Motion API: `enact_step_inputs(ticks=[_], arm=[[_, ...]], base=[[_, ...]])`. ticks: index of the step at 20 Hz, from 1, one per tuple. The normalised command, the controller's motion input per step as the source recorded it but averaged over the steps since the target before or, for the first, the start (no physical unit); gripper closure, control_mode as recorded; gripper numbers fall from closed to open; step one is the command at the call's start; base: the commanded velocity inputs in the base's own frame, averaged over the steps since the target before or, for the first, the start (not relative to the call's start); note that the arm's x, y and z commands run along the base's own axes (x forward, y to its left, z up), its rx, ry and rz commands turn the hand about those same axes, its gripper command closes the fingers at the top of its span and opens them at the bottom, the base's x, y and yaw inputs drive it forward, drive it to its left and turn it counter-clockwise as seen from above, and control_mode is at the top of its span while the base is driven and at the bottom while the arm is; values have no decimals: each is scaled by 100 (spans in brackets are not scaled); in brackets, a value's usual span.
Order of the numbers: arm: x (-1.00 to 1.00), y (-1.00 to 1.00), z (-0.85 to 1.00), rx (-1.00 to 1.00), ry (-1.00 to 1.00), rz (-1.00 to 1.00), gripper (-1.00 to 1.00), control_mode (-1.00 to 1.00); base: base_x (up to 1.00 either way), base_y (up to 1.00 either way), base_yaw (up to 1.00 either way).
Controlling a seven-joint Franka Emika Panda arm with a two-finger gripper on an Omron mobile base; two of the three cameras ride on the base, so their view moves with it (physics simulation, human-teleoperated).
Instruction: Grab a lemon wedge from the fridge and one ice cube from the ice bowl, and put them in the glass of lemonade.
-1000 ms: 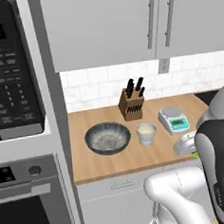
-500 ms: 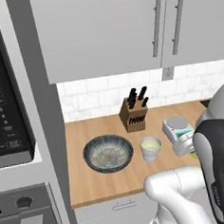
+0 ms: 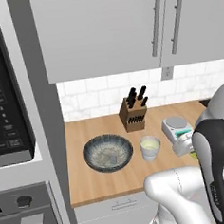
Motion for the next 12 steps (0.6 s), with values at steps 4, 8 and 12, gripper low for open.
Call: enact_step_inputs(ticks=[4,8,12], arm=[[94,38,-36,0,1,0,100,-100],[100,51,-46,0,3,0,100,-100],[99,10,-54,0,1,0,100,-100]], base=[[0,0,0],[0,0,0],[0,0,0]])
